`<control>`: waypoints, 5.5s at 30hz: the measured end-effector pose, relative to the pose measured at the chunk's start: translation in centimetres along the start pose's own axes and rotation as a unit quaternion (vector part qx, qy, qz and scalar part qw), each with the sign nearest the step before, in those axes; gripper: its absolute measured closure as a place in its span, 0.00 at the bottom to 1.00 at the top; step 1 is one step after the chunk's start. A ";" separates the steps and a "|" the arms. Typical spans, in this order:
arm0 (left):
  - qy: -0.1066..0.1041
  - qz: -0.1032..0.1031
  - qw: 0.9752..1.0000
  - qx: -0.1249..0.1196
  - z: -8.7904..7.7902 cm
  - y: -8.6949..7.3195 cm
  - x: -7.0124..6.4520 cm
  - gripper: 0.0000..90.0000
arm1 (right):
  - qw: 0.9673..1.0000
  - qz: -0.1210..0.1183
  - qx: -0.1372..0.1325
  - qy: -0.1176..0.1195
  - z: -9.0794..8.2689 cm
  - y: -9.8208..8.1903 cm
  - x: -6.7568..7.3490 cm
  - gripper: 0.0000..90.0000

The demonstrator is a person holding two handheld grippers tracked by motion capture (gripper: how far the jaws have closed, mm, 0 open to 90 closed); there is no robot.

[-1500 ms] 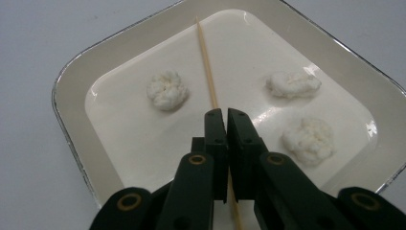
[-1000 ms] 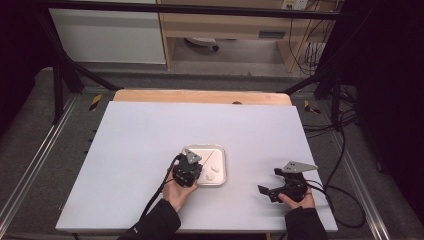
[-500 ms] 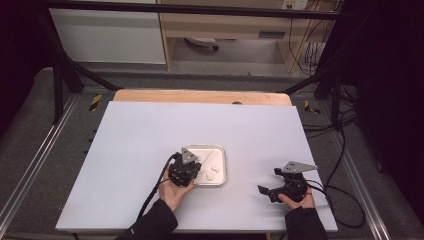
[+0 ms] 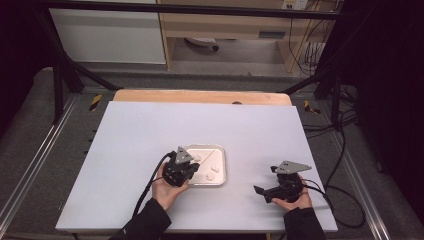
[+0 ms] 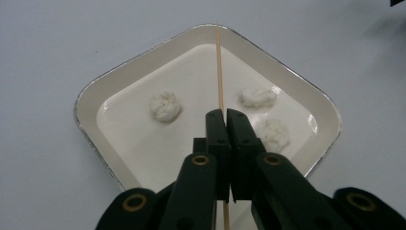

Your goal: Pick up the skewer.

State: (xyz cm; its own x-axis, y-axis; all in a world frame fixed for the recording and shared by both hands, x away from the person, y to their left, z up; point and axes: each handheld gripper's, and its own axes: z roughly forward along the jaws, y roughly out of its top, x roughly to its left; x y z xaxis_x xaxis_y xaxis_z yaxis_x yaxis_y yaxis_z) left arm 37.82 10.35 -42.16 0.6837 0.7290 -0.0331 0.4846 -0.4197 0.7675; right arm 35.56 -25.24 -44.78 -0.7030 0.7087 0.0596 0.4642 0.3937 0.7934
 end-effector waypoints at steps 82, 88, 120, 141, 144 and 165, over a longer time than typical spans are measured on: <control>-0.145 0.149 0.977 0.050 0.9 4.0 -5.4 0.99 | 0.825 -0.560 0.066 -0.050 3.5 6.2 8.4 0.78; -0.148 0.150 0.976 0.055 1.0 4.0 -5.5 0.99 | 0.809 -0.582 0.075 -0.039 3.6 6.1 8.3 0.87; -0.136 0.157 0.975 0.073 0.7 4.8 -5.4 0.80 | 0.788 -0.605 0.107 -0.044 3.3 5.9 8.4 0.99; -0.134 0.189 0.958 0.168 1.9 4.2 -5.6 0.93 | 0.778 -0.614 0.122 -0.050 3.5 6.0 8.5 0.99; -0.134 0.190 0.958 0.168 2.1 4.1 -5.7 0.96 | 0.779 -0.613 0.122 -0.049 3.5 5.9 8.6 0.99; -0.130 0.188 0.960 0.160 2.2 3.7 -6.0 0.99 | 0.784 -0.608 0.120 -0.047 3.6 6.0 8.7 0.98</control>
State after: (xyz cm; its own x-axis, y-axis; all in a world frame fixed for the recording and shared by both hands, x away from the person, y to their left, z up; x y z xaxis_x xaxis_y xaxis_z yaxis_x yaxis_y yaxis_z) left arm 36.70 3.20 -40.53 0.9362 0.3510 0.0162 0.2916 -0.8018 0.5217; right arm 34.13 -14.59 -41.65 -0.6670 -0.2399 -0.7054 -0.4220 0.9019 0.0924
